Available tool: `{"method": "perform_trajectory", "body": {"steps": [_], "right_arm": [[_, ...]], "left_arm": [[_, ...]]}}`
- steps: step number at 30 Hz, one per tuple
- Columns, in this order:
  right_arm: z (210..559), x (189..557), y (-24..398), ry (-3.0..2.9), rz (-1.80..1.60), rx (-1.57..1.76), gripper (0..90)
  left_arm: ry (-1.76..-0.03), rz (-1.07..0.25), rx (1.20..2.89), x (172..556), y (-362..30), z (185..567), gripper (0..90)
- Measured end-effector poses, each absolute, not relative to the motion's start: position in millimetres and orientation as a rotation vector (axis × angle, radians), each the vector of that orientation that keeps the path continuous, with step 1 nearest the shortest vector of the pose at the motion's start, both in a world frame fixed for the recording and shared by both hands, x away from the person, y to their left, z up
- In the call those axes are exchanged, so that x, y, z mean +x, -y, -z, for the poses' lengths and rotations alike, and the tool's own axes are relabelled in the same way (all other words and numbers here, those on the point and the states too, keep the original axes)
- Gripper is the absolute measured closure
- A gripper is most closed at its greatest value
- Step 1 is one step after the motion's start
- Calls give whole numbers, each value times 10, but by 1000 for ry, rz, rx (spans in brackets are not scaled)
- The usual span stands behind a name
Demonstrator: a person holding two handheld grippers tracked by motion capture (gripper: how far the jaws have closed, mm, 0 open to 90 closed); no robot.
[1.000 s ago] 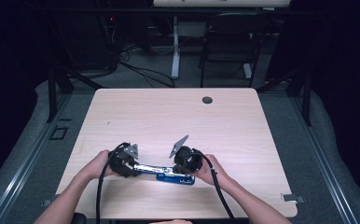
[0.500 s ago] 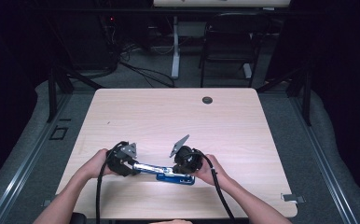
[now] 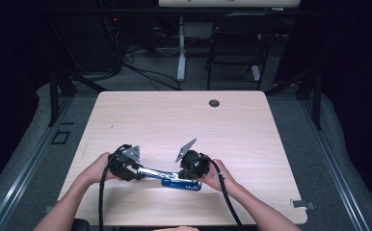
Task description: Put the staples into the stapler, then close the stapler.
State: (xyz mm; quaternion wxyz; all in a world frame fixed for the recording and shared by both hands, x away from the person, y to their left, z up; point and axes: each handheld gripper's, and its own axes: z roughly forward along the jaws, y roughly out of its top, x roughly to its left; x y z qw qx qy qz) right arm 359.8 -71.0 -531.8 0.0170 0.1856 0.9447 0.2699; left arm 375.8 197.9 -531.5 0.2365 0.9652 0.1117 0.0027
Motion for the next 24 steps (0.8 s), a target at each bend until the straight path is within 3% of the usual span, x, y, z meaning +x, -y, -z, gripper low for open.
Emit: {"method": "perform_trajectory", "body": {"steps": [24], "right_arm": [[5331,3581,704,-2921,-861,580,900]], "left_arm": [[-308,0,2622,3757,-2001,5309,614]]}}
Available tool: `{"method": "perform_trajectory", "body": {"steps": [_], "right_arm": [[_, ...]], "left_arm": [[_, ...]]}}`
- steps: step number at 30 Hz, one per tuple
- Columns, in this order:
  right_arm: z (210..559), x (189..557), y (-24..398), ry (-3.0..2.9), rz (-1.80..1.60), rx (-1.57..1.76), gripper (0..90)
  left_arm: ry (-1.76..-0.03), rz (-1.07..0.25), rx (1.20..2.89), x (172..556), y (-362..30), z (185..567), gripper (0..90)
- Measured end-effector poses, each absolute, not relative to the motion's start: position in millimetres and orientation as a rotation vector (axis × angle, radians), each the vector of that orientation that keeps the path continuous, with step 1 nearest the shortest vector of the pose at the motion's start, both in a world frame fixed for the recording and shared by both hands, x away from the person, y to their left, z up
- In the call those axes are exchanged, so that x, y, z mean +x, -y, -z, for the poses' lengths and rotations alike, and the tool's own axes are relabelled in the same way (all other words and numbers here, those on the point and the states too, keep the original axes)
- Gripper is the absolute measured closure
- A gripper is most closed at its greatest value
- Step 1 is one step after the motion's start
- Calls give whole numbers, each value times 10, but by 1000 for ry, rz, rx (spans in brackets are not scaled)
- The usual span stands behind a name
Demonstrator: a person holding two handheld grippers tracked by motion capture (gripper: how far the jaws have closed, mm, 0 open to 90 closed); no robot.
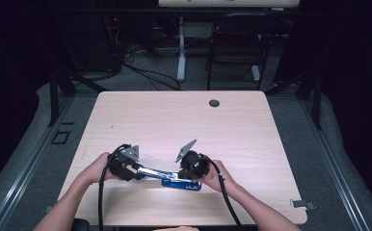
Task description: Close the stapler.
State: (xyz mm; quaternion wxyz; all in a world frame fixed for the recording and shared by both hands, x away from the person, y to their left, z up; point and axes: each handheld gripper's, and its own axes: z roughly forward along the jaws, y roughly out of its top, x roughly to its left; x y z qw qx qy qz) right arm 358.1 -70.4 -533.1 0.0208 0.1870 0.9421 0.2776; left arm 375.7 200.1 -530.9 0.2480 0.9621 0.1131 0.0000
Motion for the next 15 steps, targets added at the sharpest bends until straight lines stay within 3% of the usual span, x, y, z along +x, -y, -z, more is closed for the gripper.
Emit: {"method": "perform_trajectory", "body": {"steps": [15], "right_arm": [[5336,3583,701,-2916,-870,569,900]], "left_arm": [[-302,-4,2590,3746,-2020,5248,620]]}}
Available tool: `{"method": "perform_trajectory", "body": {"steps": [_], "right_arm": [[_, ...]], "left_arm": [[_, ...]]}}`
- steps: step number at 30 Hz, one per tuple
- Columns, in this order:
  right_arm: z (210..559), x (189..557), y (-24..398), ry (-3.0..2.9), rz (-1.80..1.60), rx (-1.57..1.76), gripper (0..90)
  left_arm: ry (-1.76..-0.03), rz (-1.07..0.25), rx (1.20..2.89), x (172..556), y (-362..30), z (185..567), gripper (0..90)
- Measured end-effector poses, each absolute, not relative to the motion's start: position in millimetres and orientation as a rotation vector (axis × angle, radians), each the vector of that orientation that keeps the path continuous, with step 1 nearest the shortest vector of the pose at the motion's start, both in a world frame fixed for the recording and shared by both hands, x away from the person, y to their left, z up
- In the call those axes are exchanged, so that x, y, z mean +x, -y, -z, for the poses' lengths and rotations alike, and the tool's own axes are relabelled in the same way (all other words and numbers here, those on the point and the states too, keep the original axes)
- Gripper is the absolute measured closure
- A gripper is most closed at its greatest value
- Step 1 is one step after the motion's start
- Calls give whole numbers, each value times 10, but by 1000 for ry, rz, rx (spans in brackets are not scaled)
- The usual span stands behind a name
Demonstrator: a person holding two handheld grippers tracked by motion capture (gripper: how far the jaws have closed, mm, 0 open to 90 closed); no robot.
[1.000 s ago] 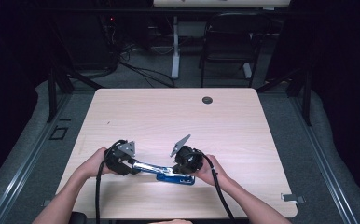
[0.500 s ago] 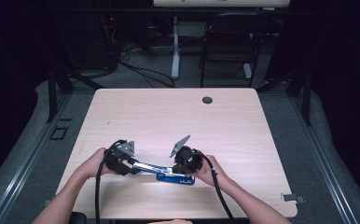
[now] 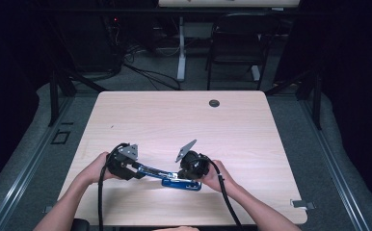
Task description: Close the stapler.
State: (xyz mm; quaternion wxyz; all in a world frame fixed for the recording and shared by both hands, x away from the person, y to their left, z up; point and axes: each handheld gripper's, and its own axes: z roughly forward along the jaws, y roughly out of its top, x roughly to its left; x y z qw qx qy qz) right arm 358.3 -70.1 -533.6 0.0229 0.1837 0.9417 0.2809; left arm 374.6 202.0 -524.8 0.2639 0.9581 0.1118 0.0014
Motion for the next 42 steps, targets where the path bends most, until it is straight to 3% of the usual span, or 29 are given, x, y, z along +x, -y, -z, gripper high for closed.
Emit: {"method": "perform_trajectory", "body": {"steps": [13,16,42], "right_arm": [[5308,3574,655,-2918,-869,554,900],[5283,3558,607,-2908,-887,531,900],[5201,3553,655,-2891,-973,558,900]], "left_arm": [[-292,3,2549,3747,-2013,5200,622],[-300,-21,2532,3736,-1980,5190,685],[-237,-5,2528,3707,-1608,5221,653]]}}
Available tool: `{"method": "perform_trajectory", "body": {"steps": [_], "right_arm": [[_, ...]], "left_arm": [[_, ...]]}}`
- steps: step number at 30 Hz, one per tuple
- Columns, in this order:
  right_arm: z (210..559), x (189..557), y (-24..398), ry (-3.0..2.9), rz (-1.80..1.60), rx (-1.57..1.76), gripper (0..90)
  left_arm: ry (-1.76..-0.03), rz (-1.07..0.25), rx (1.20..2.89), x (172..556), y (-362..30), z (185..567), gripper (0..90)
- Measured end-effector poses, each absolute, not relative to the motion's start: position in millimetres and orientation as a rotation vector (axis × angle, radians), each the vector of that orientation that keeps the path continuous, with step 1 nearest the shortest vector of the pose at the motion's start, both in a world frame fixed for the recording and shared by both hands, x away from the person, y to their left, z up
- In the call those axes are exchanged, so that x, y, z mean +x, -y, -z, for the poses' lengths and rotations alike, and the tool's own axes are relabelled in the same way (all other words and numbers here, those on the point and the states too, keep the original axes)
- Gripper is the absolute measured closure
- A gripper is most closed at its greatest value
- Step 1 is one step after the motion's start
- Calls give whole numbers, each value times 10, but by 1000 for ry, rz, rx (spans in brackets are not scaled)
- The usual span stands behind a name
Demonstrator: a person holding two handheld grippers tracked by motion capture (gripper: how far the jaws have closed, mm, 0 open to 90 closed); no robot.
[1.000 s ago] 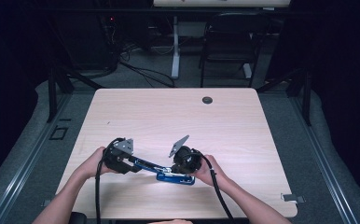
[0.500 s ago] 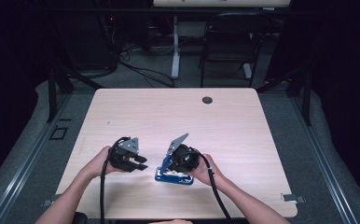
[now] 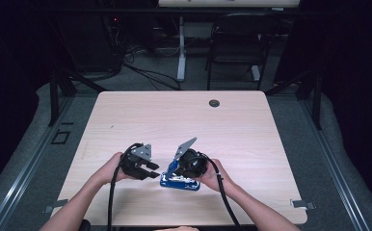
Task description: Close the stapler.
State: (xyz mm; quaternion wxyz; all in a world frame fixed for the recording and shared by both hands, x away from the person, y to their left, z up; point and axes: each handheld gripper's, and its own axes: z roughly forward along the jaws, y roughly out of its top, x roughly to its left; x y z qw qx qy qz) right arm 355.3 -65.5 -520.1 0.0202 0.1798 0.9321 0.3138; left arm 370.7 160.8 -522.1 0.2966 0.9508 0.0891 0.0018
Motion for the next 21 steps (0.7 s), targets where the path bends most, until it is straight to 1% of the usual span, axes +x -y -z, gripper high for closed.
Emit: {"method": "perform_trajectory", "body": {"steps": [10,12,13,14,15,21], "right_arm": [[5165,3546,705,-2887,-961,562,900],[5159,3545,718,-2886,-963,567,900],[5157,3544,725,-2881,-966,572,900],[5153,3547,733,-2880,-961,571,900],[5150,3551,742,-2882,-961,569,900],[5143,3553,772,-2887,-945,577,900]], "left_arm": [[-232,-20,2534,3687,-1506,5247,659],[-232,-12,2539,3686,-1476,5249,676],[-231,-35,2535,3680,-1457,5258,685],[-220,-14,2542,3686,-1443,5255,694],[-227,-36,2537,3674,-1422,5266,699],[-212,-49,2544,3673,-1354,5266,742]]}}
